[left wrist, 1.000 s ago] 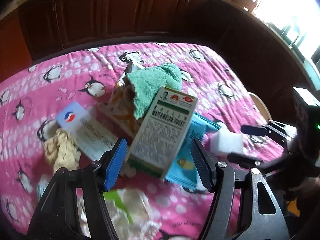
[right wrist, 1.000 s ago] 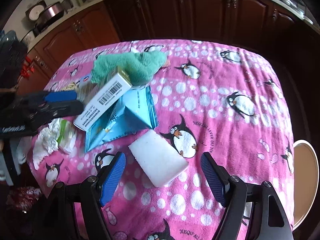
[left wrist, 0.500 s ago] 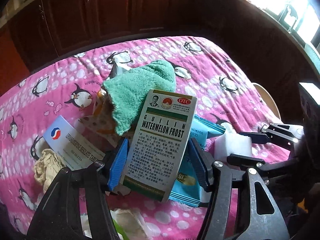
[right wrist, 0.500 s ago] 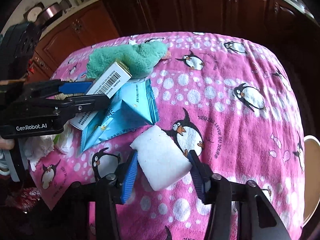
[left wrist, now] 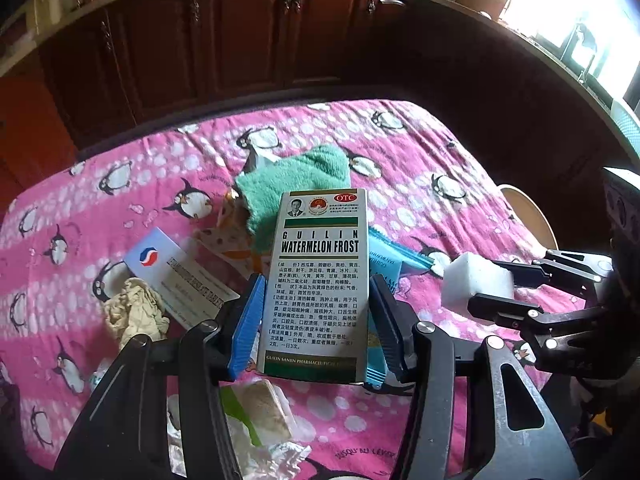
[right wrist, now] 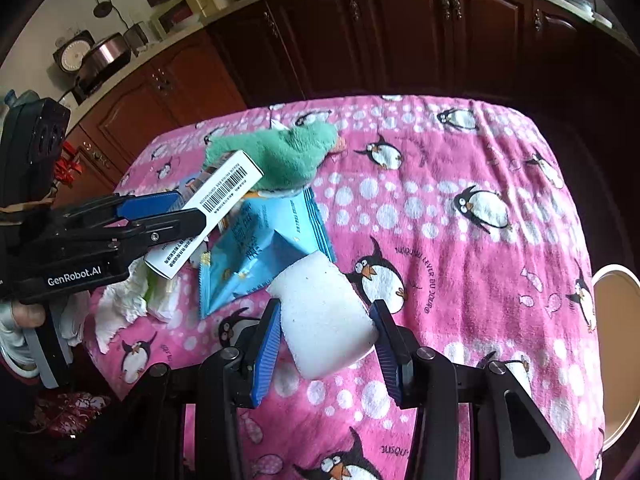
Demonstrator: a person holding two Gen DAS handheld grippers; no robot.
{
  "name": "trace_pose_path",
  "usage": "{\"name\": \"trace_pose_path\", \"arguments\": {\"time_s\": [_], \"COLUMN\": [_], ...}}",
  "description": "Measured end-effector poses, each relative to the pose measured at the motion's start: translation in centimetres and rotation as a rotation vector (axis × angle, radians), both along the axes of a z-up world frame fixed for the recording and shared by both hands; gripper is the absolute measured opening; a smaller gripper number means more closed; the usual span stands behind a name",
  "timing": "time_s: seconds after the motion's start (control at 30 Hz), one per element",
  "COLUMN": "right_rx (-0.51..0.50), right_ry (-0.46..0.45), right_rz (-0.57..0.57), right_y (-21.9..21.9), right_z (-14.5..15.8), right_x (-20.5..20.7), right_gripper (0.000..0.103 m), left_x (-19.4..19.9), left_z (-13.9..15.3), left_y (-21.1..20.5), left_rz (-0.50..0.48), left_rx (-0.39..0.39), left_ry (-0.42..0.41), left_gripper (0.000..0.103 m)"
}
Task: Collect trash
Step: 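Grasp Watermelon Frost box with left tool while right tool grasps second white sponge, then carry the box and sponge over the cream bin with both tools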
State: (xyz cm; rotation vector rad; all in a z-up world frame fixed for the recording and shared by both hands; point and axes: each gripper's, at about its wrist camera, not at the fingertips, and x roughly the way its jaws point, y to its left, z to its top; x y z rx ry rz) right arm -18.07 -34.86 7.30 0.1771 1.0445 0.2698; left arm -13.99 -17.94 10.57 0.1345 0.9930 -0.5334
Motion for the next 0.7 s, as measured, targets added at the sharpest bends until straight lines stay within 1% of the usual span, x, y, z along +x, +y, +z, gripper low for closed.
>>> {"name": "trace_pose_path", "arguments": {"time_s": [0.17,0.4,0.7], "right_rx": [0.001,-0.001,-0.010], "right_ry": [-0.033,-0.063,-0.112], "right_rz": [-0.012,-0.038,-0.083], "right_y": [-0.3,-1.0,-2.5], "right_z": [1.1,2.4,4.1], "right_x": [-0.7,-1.5,-2.5], "right_gripper": [0.043,0.043,0.043], "left_x": [-0.6,-1.9,-3.1], "left_z": [1.2,2.6,4.0], "left_y": [-0.1,-1.6,-3.6], "left_rz": [0.003,-0.024,-0.052], "left_rx": [-0.017,-0.019,-0.023], "left_ry": [-0.021,-0.058,-0.082], "left_gripper": [0.050,0.050,0.050]}}
